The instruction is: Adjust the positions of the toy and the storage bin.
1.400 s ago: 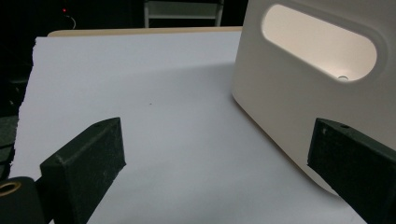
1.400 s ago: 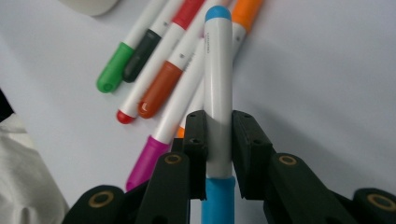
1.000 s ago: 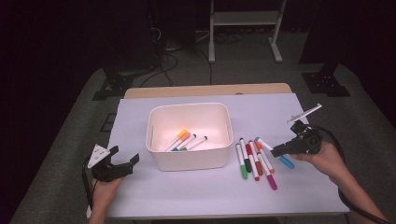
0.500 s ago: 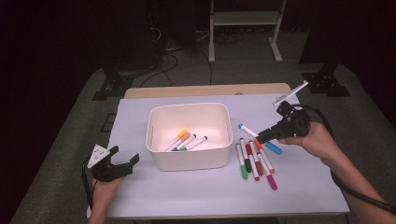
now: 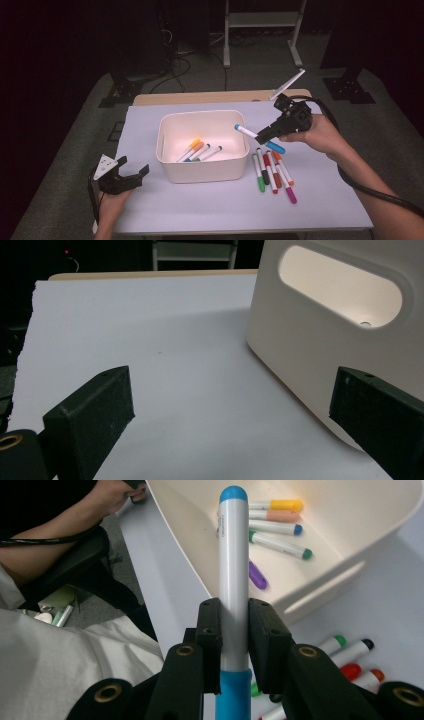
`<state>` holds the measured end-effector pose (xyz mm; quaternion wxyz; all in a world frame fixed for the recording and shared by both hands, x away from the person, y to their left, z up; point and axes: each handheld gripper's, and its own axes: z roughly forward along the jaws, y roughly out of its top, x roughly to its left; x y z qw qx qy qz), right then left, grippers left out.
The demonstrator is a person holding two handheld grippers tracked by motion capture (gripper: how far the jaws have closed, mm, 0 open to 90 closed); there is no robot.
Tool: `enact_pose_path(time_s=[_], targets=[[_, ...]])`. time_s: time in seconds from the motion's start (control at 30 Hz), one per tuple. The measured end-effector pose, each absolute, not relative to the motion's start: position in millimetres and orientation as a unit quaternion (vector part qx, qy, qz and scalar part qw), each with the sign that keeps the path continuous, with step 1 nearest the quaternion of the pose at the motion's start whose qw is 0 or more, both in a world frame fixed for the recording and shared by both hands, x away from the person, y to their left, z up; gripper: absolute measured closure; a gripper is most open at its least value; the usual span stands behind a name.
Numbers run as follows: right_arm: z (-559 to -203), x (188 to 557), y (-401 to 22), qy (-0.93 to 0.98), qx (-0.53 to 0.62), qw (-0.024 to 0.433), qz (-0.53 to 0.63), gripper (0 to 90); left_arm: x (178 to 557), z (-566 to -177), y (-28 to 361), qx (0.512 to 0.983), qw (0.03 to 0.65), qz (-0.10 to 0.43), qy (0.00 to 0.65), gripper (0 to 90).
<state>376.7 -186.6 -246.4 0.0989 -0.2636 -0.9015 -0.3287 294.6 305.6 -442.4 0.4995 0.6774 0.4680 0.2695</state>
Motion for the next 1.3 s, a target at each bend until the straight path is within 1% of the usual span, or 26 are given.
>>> enact_pose_path(time_s=[0.63, 1.3], targets=[[-235, 394, -130, -0.919, -0.219, 0.114, -0.309, 75.5, 295, -442, 305, 0.678, 0.501, 0.271, 0.464, 2.6], [-242, 408, -79, -0.929, -0.186, 0.129, -0.292, 75.5, 296, -441, 307, 0.672, 0.506, 0.273, 0.466, 2.6]])
